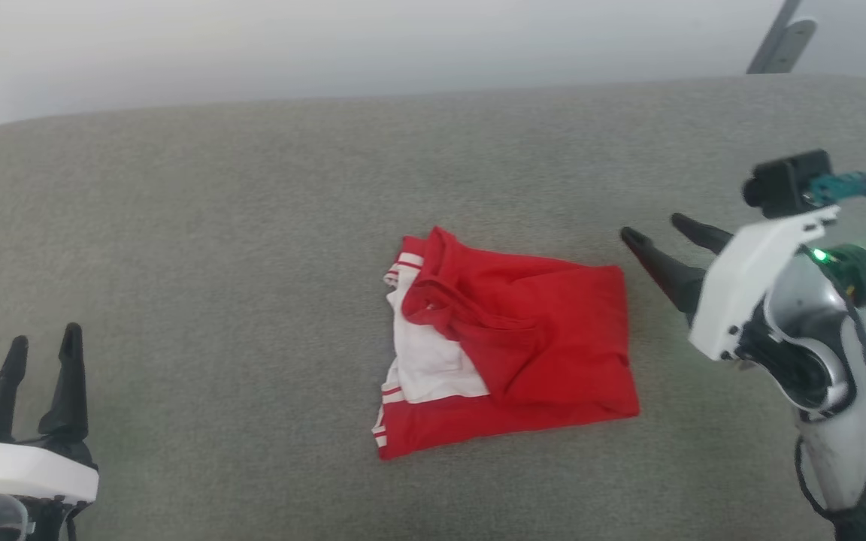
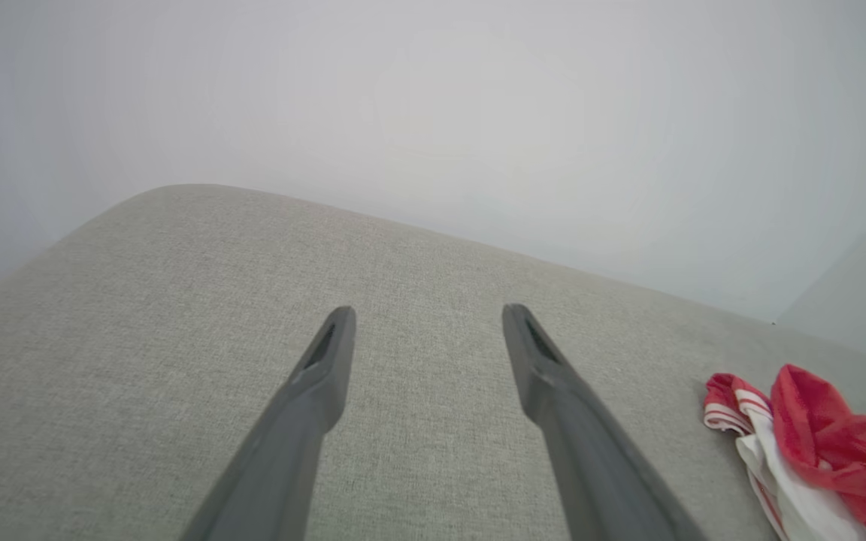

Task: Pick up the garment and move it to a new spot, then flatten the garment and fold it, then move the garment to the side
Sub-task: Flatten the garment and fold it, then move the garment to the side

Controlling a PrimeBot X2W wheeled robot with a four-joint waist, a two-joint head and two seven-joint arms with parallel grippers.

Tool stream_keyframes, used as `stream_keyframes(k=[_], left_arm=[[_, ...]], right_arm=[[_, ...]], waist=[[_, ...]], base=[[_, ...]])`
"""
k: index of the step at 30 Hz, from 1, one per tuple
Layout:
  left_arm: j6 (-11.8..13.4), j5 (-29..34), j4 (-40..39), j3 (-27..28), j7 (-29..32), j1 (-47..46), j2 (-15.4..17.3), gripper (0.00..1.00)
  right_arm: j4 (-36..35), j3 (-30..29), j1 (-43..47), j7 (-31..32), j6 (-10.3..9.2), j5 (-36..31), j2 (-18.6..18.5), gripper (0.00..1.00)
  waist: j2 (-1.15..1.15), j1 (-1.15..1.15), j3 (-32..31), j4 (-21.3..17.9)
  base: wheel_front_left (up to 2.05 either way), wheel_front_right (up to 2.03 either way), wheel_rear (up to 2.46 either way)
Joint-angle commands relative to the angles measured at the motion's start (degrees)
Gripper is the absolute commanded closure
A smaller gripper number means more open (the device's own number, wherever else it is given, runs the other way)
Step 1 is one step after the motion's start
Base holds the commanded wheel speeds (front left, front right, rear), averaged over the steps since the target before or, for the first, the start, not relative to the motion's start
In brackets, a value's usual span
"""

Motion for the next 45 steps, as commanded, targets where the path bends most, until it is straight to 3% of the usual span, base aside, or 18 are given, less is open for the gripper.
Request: stream_keyframes(k=[1,12,23,35,45], left_arm=[[-0.2,1.0,-0.1,0.5,-0.3,0.6,0.3,0.00],[-0.2,2.7,-0.9,2.7,-0.3,3.4,0.6,0.00],[-0.2,6.2,-1.7,5.9,-0.3,5.9,-0.9,0.00],[-0.2,10.5,-3.0,10.3,-0.3,9.3,-3.9,0.00],[-0.2,10.6,-4.6,10.1,-0.3,10.7,-4.1,0.00]], right_arm=[[-0.6,-0.6,1.2,-1.2,-0.04,-0.5,-0.1,0.00],[-1.6,-5.7,8.6,-17.1,-0.04,-4.3,-2.2,0.00],[3.9,-4.9,13.2,-34.1,-0.04,-6.8,-5.3,0.00],[9.8,-2.7,16.2,-43.5,-0.04,-5.4,-8.2,0.00],[12.0,-2.0,16.8,-45.6,-0.04,-4.8,-8.3,0.00]], waist=[[0.00,0.00,-0.6,-1.1],[0.00,0.00,-2.7,-4.8],[0.00,0.00,-5.3,-5.6],[0.00,0.00,-7.5,-4.5],[0.00,0.00,-7.8,-3.5]], base=[[0.00,0.00,0.00],[0.00,0.00,0.00],[0.00,0.00,0.00],[0.00,0.00,0.00],[0.00,0.00,0.00]])
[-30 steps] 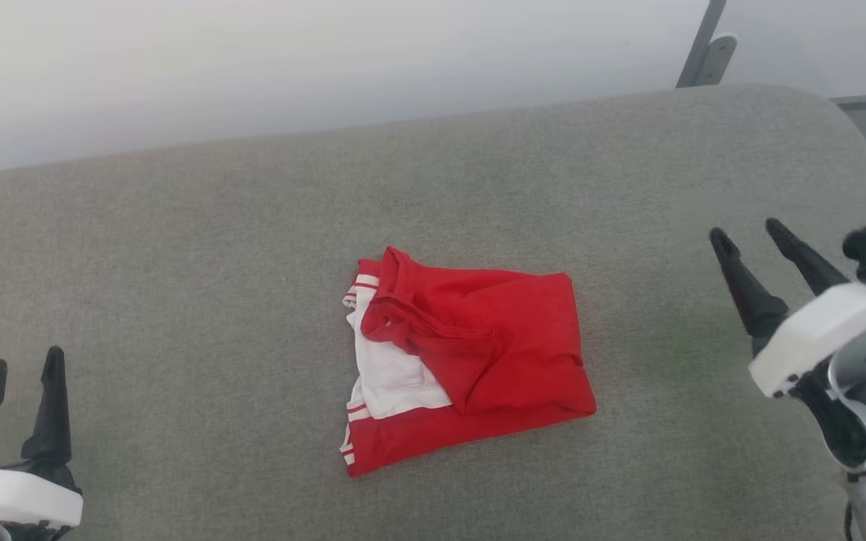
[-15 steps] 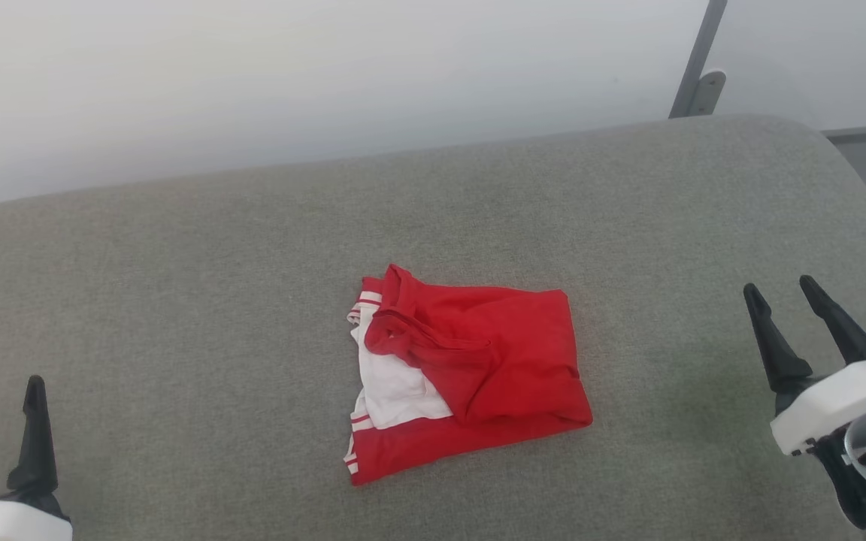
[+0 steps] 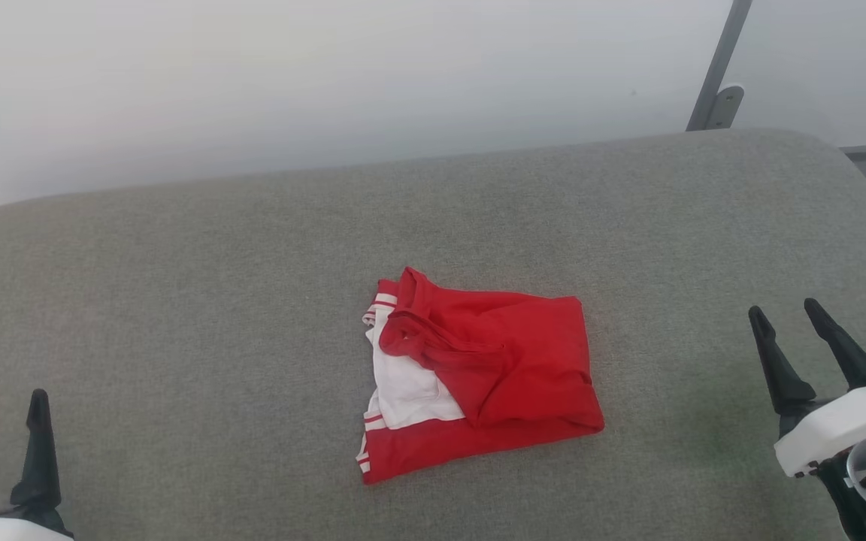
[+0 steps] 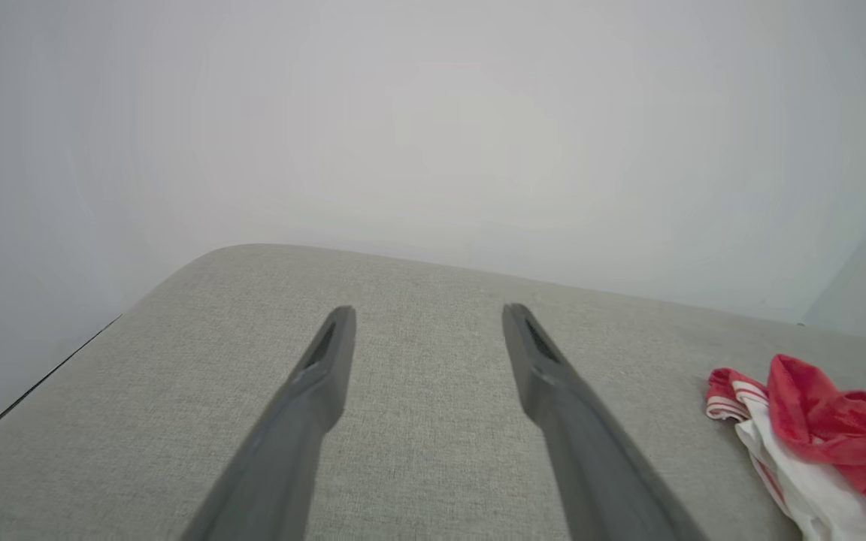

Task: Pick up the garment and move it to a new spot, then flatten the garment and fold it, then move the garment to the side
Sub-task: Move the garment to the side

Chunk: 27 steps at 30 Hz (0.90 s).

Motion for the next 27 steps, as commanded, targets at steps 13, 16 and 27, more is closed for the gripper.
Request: stream_keyframes(k=[13,16,27], left_arm=[[-0.2,-1.2,-2.6,-3.4,-0.3,1.6,2.2,0.00],[-0.2,-1.2,-2.7,-3.4,-0.3,1.6,2.2,0.00],[-0.2,-0.9,-3.2,-4.4,-0.3,0.6,1.8,0.00]], right_arm=[[1.3,0.9,-0.5,-1.6,-0.04,1.0,-0.2,0.00],[1.5,1.0,-0.4,-1.8,-0.04,0.9,-0.3,0.00],[2.1,3.6,-2.0,0.8,-0.04,1.8,0.1,0.00]], waist=[[-0.01,0.00,0.1,0.7],[-0.01,0.00,0.0,0.8],[-0.01,0.00,0.5,2.8]], base=[[0.00,0.00,0.00],[0.00,0.00,0.00],[0.00,0.00,0.00]])
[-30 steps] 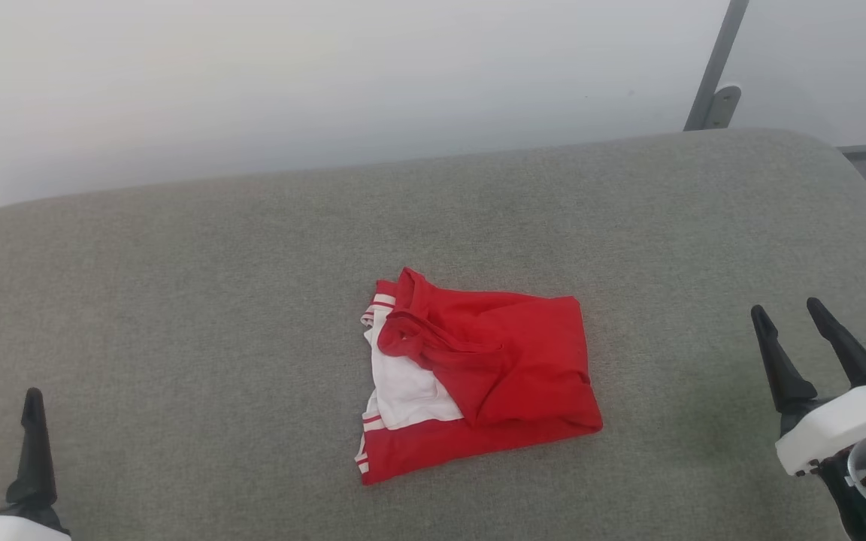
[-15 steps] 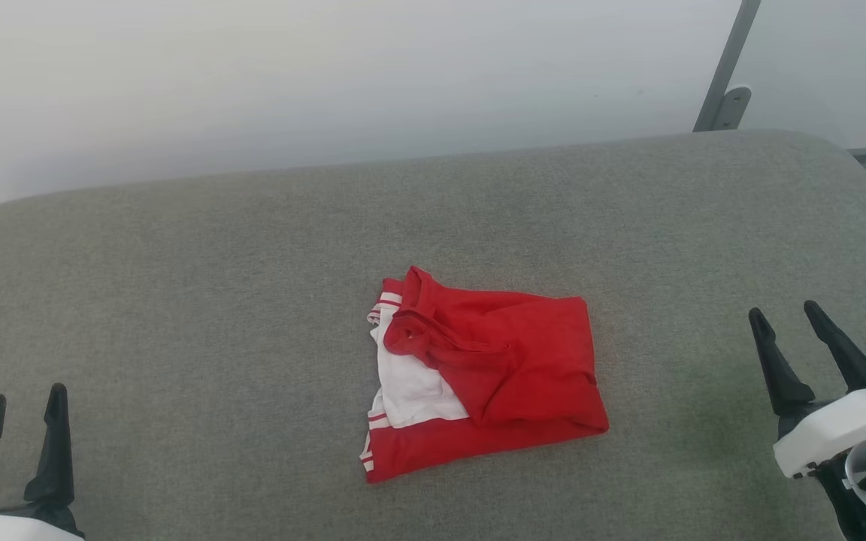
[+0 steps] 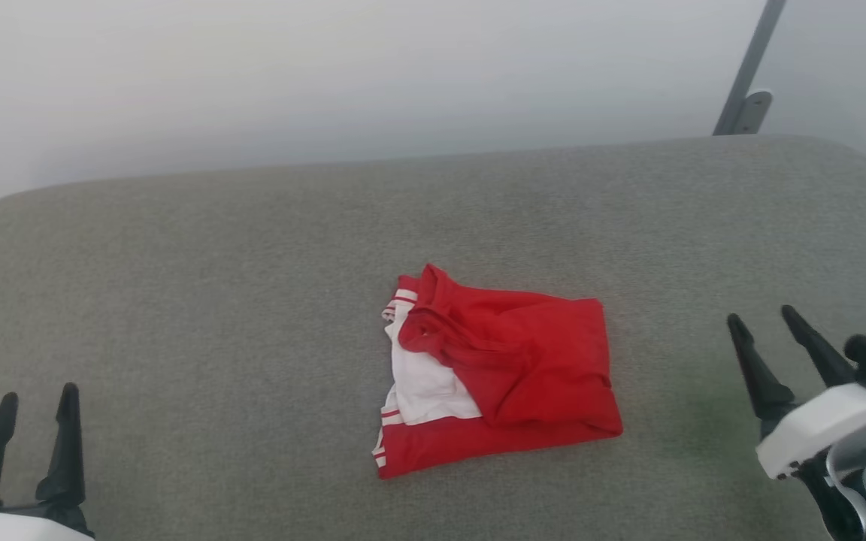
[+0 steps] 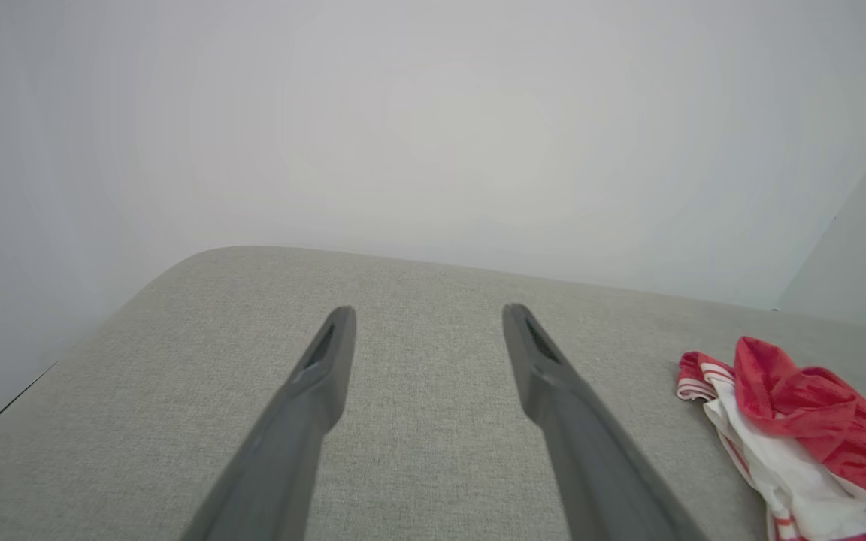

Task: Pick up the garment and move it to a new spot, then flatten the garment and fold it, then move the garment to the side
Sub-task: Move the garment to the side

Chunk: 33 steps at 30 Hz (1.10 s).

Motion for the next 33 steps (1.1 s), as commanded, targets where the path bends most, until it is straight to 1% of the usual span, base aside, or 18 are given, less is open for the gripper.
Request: stream_keyframes(k=[1,4,10,12,13,16,20,28,31,33], left_arm=[[-0.2,0.1,-0.3,-0.5,-0.3,-0.5,-0.1,0.00],[-0.2,-0.3,-0.5,-1.3,-0.3,-1.4,-0.3,0.00],[-0.2,-0.8,-0.6,-3.2,-0.3,-3.2,-0.7,0.00],[-0.2,-0.9,-0.4,-3.9,-0.3,-3.9,-0.8,0.00],[-0.2,-0.9,-0.4,-3.9,-0.3,-3.9,-0.8,0.00],[-0.2,-1.1,-0.2,-4.9,-0.3,-4.9,-0.9,0.00],[-0.2,-1.4,0.2,-6.0,-0.3,-6.3,-1.1,0.00],[-0.2,-2.0,1.2,-7.5,-0.3,-8.6,-1.1,0.00],[-0.2,-2.2,1.5,-7.7,-0.3,-9.2,-1.3,0.00],[-0.2,-2.2,1.6,-7.9,-0.3,-9.7,-1.4,0.00]], right_arm=[[0.2,0.8,-1.1,1.4,-0.04,1.1,0.3,0.00],[0.2,2.2,-2.5,5.1,-0.04,2.7,0.8,0.00],[0.4,5.3,-5.8,17.0,-0.04,7.5,1.4,0.00],[0.7,5.6,-7.1,21.4,-0.04,9.0,1.4,0.00],[0.7,5.6,-7.1,21.4,-0.04,9.0,1.4,0.00],[1.0,6.1,-9.1,28.6,-0.04,10.0,1.3,0.00],[1.4,5.8,-11.6,38.2,-0.03,8.9,1.2,0.00],[0.5,2.5,-14.1,57.3,-0.04,6.0,2.7,0.00],[0.2,0.8,-13.6,64.1,-0.04,4.3,4.5,0.00],[0.1,-1.0,-13.3,67.1,-0.04,2.7,6.0,0.00]], waist=[[0.00,0.00,0.5,0.9],[0.00,0.00,1.3,2.2],[0.00,0.00,3.4,4.7],[0.00,0.00,4.3,5.4],[0.00,0.00,4.3,5.4],[0.00,0.00,5.5,6.3],[0.00,0.00,7.1,7.4],[0.00,0.00,9.8,9.1],[0.00,0.00,10.6,9.5],[0.00,0.00,11.2,9.6]], base=[[0.00,0.00,0.00],[0.00,0.00,0.00],[0.00,0.00,0.00],[0.00,0.00,0.00],[0.00,0.00,0.00],[0.00,0.00,0.00],[0.00,0.00,0.00],[0.00,0.00,0.00],[0.00,0.00,0.00],[0.00,0.00,0.00]])
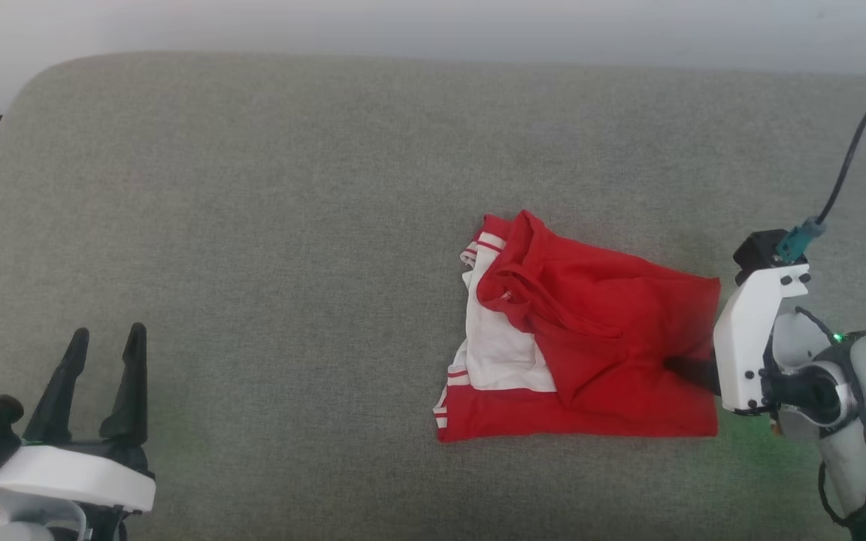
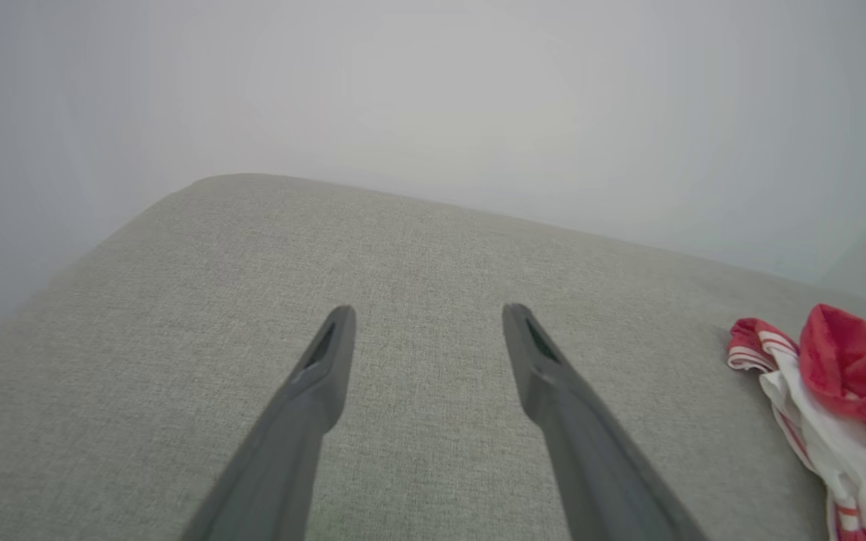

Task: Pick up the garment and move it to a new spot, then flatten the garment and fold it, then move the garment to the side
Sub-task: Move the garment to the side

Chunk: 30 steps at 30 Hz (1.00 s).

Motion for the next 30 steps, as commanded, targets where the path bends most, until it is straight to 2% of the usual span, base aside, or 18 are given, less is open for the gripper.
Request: stream_keyframes(k=[1,4,5,6,9,18,30], left_arm=[[-0.2,-0.6,0.1,-0.2,-0.3,-1.2,-0.1,0.00],[-0.2,-0.7,0.5,-0.8,-0.3,-1.9,-0.3,0.00],[-0.2,-0.8,0.6,-1.0,-0.3,-2.2,-0.4,0.00],[-0.2,-1.0,0.7,-1.2,-0.3,-2.5,-0.4,0.00],[-0.2,-1.2,1.1,-1.4,-0.3,-3.2,-0.4,0.00],[-0.2,-5.6,3.9,-0.3,-0.3,-5.7,-0.4,0.00],[-0.2,-5.0,2.4,-2.5,-0.3,-9.4,1.5,0.00]], right_arm=[[1.0,-0.2,1.2,2.2,-0.04,-1.2,1.4,0.00],[1.3,-2.1,1.8,5.6,-0.03,-3.4,4.1,0.00],[0.9,-2.5,2.0,6.3,-0.03,-4.1,4.9,0.53],[0.3,-3.0,2.1,6.6,-0.03,-4.2,5.7,1.00],[-2.2,-4.5,1.7,6.2,-0.02,-5.8,6.8,1.00],[-9.5,-8.8,0.9,6.3,-0.04,-10.3,6.0,1.00],[-13.8,-13.6,-2.0,5.2,-0.04,-13.7,3.8,1.00]], waist=[[0.00,0.00,0.6,0.2],[0.00,0.00,1.2,0.6],[0.00,0.00,1.4,0.7],[0.00,0.00,1.5,0.8],[0.00,0.00,1.9,0.9],[0.00,0.00,3.1,-0.1],[0.00,0.00,5.2,-3.9]], base=[[0.00,0.00,0.00],[0.00,0.00,0.00],[0.00,0.00,0.00],[0.00,0.00,0.00],[0.00,0.00,0.00],[0.00,0.00,0.00],[0.00,0.00,0.00]])
